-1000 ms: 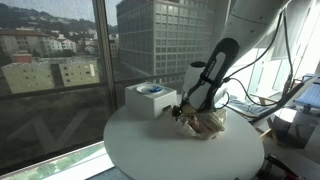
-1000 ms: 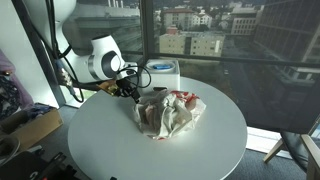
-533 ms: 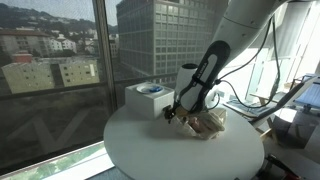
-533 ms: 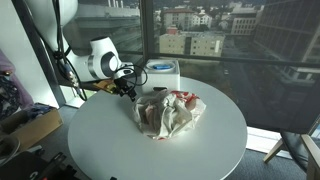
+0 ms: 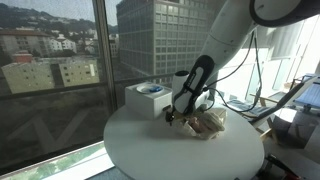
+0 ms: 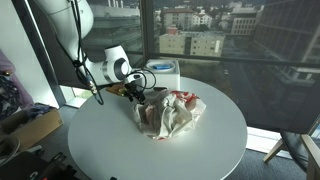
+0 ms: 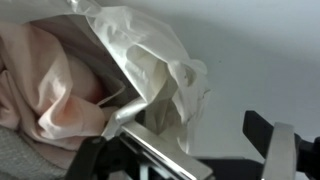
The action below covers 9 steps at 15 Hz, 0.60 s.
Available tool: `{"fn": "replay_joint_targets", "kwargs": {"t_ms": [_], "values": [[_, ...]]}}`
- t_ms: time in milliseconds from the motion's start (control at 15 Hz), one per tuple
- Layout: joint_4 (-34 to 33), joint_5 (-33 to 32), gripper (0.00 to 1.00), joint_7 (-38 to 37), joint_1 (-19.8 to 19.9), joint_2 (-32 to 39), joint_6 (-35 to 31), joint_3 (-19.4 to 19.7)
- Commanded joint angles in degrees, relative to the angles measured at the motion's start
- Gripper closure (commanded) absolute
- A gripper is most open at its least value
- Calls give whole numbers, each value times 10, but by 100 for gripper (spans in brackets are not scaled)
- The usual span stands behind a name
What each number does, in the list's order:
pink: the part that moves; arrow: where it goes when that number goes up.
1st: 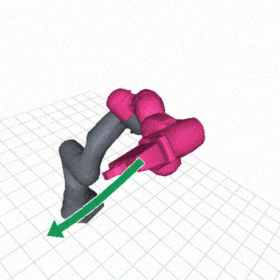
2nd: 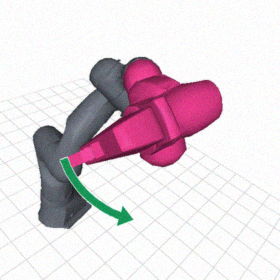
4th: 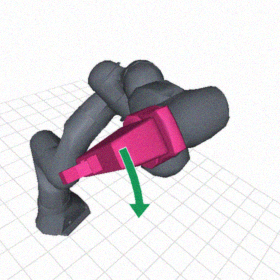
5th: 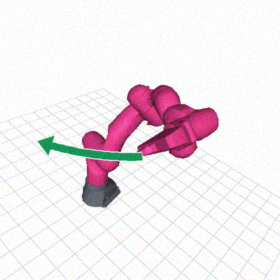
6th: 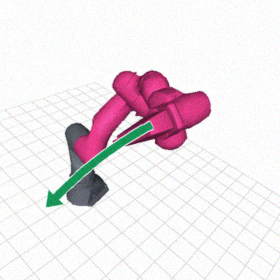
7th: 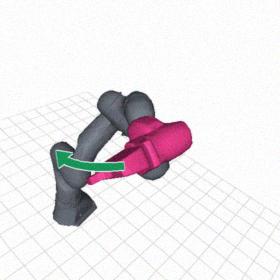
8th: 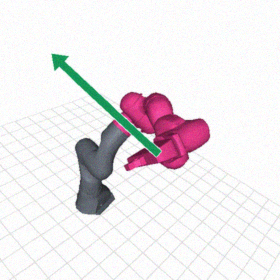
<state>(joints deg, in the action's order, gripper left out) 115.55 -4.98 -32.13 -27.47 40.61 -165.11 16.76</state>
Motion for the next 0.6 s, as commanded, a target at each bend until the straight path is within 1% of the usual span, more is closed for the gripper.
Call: {"fn": "replay_joint_targets", "kwargs": {"t_ms": [0,67,333,400,467,533], "values": [[-52,9,25,10,22,37,39,-12],[-56,11,26,21,37,39,48,-25],[-53,41,58,84,113,32,53,-99],[-55,56,65,111,145,33,55,-127],[-60,81,74,156,195,36,62,-174],[-66,104,81,192,232,42,72,-208]]}}
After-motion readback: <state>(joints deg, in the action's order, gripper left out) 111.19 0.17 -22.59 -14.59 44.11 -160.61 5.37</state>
